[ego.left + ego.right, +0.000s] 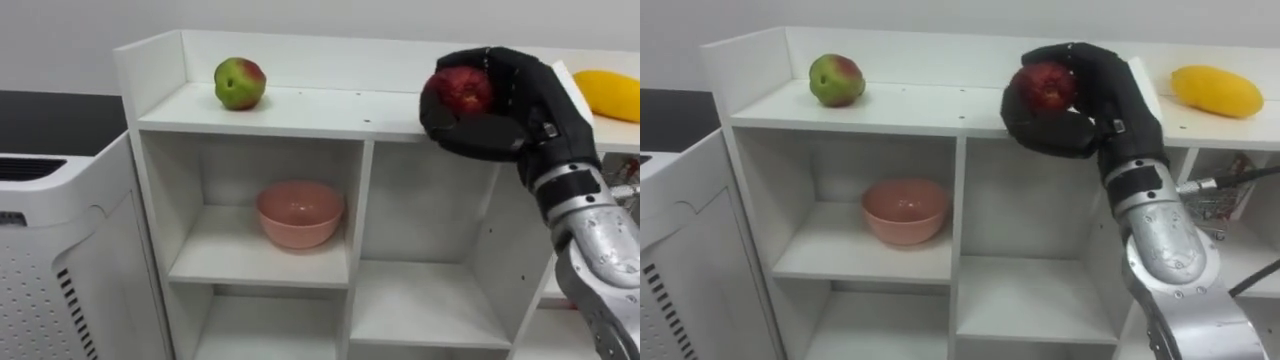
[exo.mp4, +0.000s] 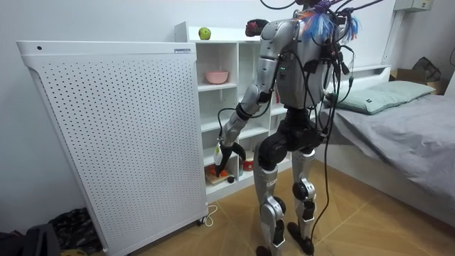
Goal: Arrange fruit in the closet
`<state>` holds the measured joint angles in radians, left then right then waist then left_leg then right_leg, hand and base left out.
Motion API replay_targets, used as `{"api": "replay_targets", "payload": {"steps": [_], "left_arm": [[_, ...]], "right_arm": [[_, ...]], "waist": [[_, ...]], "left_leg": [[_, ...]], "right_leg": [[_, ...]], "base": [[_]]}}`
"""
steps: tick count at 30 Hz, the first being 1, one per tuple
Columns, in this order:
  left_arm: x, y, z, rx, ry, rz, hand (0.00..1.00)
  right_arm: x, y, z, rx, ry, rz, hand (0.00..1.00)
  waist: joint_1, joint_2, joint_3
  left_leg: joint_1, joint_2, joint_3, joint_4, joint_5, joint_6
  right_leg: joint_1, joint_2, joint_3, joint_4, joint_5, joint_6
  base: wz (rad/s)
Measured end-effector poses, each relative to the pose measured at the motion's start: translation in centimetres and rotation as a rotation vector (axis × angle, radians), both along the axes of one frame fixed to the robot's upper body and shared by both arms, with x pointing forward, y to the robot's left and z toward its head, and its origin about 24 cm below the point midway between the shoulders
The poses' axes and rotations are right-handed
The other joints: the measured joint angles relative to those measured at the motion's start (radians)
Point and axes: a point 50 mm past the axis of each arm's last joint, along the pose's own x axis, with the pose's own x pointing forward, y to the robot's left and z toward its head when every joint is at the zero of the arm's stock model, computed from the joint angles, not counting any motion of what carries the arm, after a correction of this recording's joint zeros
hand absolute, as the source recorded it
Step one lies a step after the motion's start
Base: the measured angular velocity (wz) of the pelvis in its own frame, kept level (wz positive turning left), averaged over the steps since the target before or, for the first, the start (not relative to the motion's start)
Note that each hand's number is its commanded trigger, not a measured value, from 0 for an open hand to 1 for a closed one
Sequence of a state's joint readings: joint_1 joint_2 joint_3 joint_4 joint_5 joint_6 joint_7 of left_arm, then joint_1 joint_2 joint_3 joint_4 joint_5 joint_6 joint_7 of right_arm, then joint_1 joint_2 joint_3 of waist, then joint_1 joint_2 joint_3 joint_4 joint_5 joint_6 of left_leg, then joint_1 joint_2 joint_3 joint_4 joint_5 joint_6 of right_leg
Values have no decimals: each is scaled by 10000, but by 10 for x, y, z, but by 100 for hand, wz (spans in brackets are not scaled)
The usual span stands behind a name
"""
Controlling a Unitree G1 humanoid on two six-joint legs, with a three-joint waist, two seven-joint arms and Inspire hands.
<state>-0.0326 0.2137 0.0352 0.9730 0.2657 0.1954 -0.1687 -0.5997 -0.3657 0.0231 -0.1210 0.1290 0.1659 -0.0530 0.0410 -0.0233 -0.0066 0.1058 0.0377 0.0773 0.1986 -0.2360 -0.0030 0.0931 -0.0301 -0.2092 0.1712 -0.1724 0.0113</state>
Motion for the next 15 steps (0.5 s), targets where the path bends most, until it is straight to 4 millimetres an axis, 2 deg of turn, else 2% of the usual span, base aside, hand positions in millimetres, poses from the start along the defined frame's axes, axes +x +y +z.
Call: {"api": "replay_targets", "payload": {"steps": [2, 6, 12, 15], "left_arm": [[-2, 0, -1, 21, 35, -14, 0], [-2, 1, -1, 84, -1, -66, 0], [-18, 1, -5, 44, 189, 68, 0], [-25, 2, -8, 172, 403, 209, 0]], "right_arm": [[-12, 9, 4, -117, -330, 728, 100], [-22, 15, -2, -189, -219, 1454, 100], [-25, 18, -27, 82, 848, 2325, 100], [-28, 17, -50, 468, 1723, 2544, 100]], "waist": [[103, 84, 0], [227, 96, 1], [226, 45, -29], [251, 40, -31]], "left_leg": [[21, -2, -14, -6, 0, 0], [79, 12, -22, -34, 0, 0], [81, 8, 48, -78, 0, 0], [44, 11, 44, -77, 0, 0]], "right_leg": [[-5, 16, 146, -6, 0, 0], [32, 39, 190, -7, 0, 0], [29, 44, 334, 2, 4, -7], [11, 41, 304, 3, 4, -7]], "base": [[-5], [-2], [-3], [0]]}}
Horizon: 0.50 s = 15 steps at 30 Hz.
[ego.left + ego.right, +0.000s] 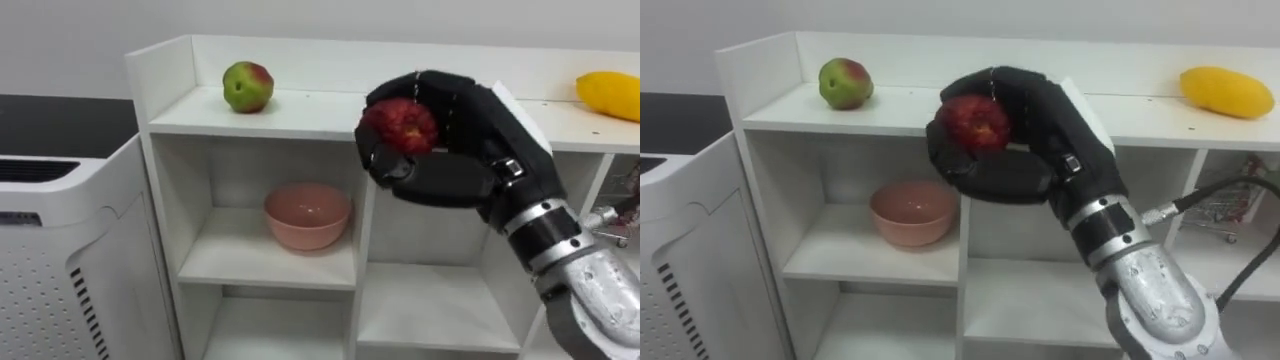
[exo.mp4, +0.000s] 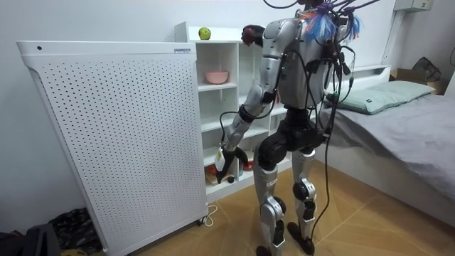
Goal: Arrange fruit in the closet
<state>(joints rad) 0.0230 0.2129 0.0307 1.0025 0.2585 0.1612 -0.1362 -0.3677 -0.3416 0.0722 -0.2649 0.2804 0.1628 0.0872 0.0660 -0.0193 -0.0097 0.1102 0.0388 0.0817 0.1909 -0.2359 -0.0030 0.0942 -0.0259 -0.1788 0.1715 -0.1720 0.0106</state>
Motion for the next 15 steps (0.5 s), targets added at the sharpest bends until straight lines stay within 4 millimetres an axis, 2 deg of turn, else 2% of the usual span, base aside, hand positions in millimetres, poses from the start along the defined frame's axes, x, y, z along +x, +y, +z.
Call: {"api": "replay_targets", "payload": {"steps": [2, 5, 6, 8, 9, 11, 13, 15], "left_arm": [[0, -2, -1, 15, -75, 140, 0], [2, -8, -3, -21, -40, -34, 0], [3, -11, -4, -6, -4, -71, 0], [6, -17, -5, -216, -161, 345, 0], [7, -19, -6, -251, -144, 403, 0], [9, -22, -7, -236, -71, 491, 0], [11, -22, -7, -294, -83, 698, 0], [12, -22, -8, -258, -82, 893, 0]], "right_arm": [[1, 2, -27, 85, 1093, 102, 100], [8, 6, -54, 358, 2243, 28, 100], [12, 5, -68, 597, 2883, -93, 100], [19, -1, -96, 726, 4073, -612, 100], [20, -4, -104, 753, 4366, -766, 100], [22, -12, -137, 878, 5640, -1557, 100], [22, -20, -158, 1225, 6622, -2007, 100], [19, -26, -175, 1615, 7394, -2432, 100]], "waist": [[45, 22, 14], [123, 75, 48], [130, 100, 65], [158, 124, 78], [176, 145, 95], [180, 190, 122], [212, 226, 154], [238, 254, 195]], "left_leg": [[-179, 0, -14, 85, 0, 1], [-482, 3, -1, 179, 9, 10], [-682, -12, -41, 270, 26, 21], [-1198, -17, -93, 511, 35, 33], [-1327, -16, -163, 564, 42, 40], [-1859, -33, -278, 741, 102, 49], [-2242, -14, -295, 795, 187, 70], [-2617, -144, -303, 845, 276, 97]], "right_leg": [[-140, -17, -22, 39, 10, -16], [-489, -34, -22, 198, 26, -37], [-650, -75, -136, 236, 37, -47], [-1133, -107, -182, 393, 50, -65], [-1228, -108, -206, 403, 73, -76], [-1753, -233, -281, 706, 79, -80], [-2207, -280, -314, 924, 73, -85], [-2756, -381, -346, 1318, 54, -99]], "base": [[0], [-5], [12], [13], [13], [17], [4], [0]]}}
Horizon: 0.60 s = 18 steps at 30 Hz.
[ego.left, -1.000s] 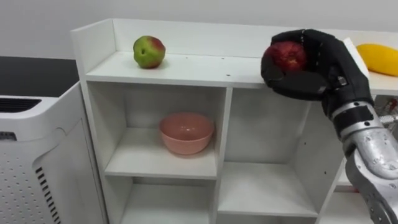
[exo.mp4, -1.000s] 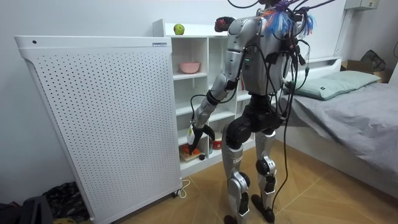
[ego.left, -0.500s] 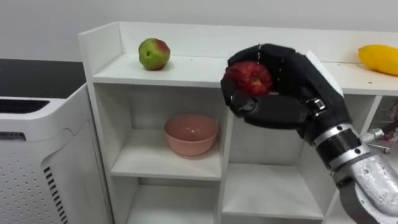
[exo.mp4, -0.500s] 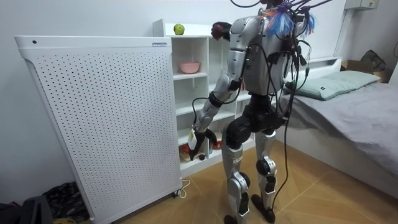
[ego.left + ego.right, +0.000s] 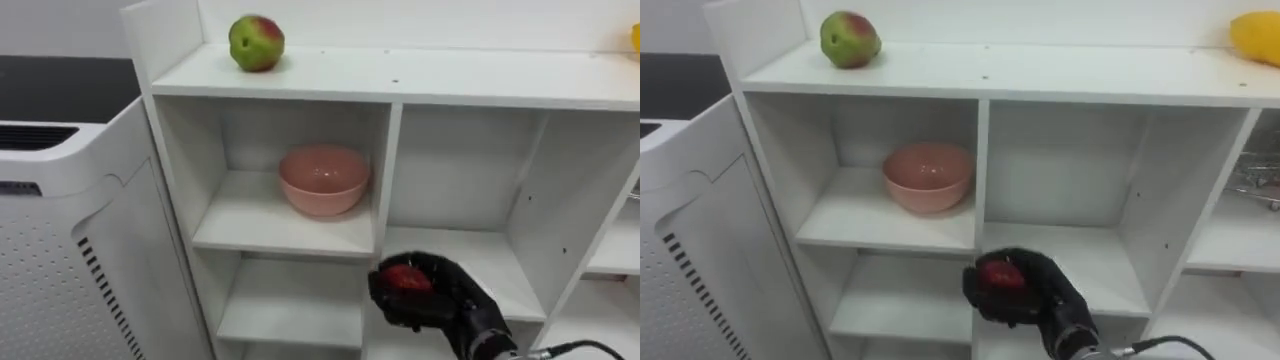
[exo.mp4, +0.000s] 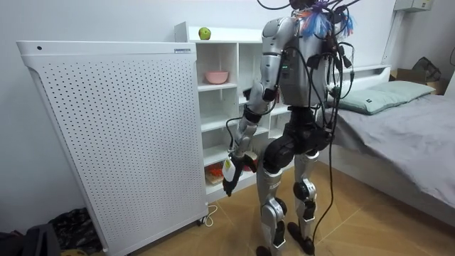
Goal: Arrange fruit in the closet
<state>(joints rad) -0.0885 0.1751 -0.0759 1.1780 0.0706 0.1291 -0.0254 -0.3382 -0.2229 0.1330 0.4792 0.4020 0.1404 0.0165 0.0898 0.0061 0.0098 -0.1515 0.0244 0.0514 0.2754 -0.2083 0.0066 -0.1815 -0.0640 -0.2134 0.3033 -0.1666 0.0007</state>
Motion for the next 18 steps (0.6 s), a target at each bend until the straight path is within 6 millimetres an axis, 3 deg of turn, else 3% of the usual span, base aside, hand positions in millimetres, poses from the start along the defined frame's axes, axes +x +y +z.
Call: {"api": "replay_targets", "payload": {"steps": [2, 4, 7, 10, 11, 18], "left_arm": [[4, 1, 1, 106, -80, 98, 0], [11, -1, 2, 70, -148, 141, 0], [23, -4, 5, 154, -520, 118, 0], [24, -1, 7, 77, -656, 658, 0], [25, -1, 7, 161, -624, 644, 0], [34, -8, 9, 324, -849, 791, 0]], "right_arm": [[-3, -3, -12, 443, 538, -421, 100], [-2, -6, -23, 1253, 1162, -998, 100], [4, -9, -27, 2685, 1575, -1754, 100], [11, -9, -23, 4402, 1729, -2615, 100], [15, -6, -19, 5047, 1664, -2707, 100], [35, -9, -2, 7496, 1374, -3362, 100]], "waist": [[-11, -17, 73], [-50, -39, 212], [-24, -113, 361], [14, -176, 405], [7, -204, 452], [44, -216, 500]], "left_leg": [[-376, -47, 1, 5, 144, 49], [-922, -222, 36, 179, 277, 117], [-1910, -384, 87, 736, 318, 175], [-2949, -464, 215, 1217, 327, 194], [-3299, -524, 222, 1363, 326, 196], [-5310, -551, 173, 2388, 360, 162]], "right_leg": [[-524, -160, -30, 360, -50, -20], [-1196, -409, -28, 836, -144, -35], [-2297, -652, 120, 1573, -269, -70], [-3419, -789, 231, 2230, -327, -108], [-3826, -900, 224, 2475, -368, -156], [-5702, -1059, 177, 3398, -409, -351]], "base": [[0], [6], [2], [4], [9], [16]]}}
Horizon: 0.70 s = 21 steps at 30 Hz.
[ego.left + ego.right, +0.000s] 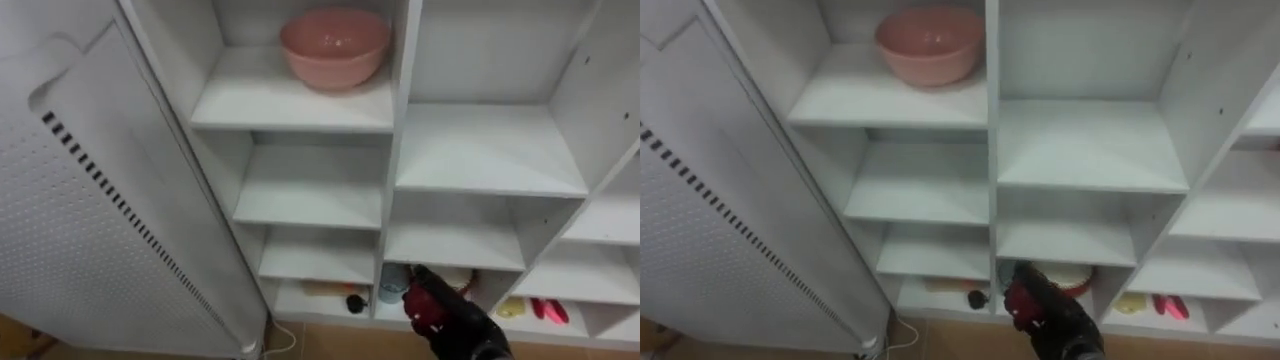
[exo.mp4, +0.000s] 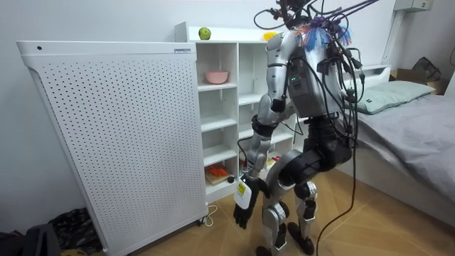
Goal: Arrange fruit in the closet
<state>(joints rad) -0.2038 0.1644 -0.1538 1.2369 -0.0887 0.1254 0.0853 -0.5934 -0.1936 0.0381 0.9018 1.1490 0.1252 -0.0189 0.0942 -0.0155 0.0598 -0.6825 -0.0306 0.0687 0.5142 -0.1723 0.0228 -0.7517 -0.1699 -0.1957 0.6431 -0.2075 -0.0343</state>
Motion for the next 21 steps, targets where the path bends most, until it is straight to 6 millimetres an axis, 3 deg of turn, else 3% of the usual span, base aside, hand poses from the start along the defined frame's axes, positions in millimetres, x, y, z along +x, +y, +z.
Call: {"api": "replay_targets", "payload": {"steps": [6, 13, 21], "left_arm": [[16, -3, 6, 190, -346, -205, 0], [17, -6, 6, 329, -268, -512, 0], [12, -5, 4, 645, 25, -688, 0]], "right_arm": [[15, -14, 21, 1060, -342, -866, 100], [36, -30, 64, 2958, -1378, -2392, 100], [47, -36, 93, 2869, -1658, -2767, 100]], "waist": [[12, -8, 29], [228, 6, 49], [300, -29, 66]], "left_leg": [[-1178, 9, 12, 572, -4, -3], [-2234, 41, -14, 1212, -33, -40], [-3047, 31, 7, 2150, -384, -28]], "right_leg": [[-1110, -76, 12, 552, -43, -95], [-2118, -98, 34, 1058, -95, -233], [-2909, -236, 109, 1849, -351, -283]], "base": [[5], [2], [1]]}}
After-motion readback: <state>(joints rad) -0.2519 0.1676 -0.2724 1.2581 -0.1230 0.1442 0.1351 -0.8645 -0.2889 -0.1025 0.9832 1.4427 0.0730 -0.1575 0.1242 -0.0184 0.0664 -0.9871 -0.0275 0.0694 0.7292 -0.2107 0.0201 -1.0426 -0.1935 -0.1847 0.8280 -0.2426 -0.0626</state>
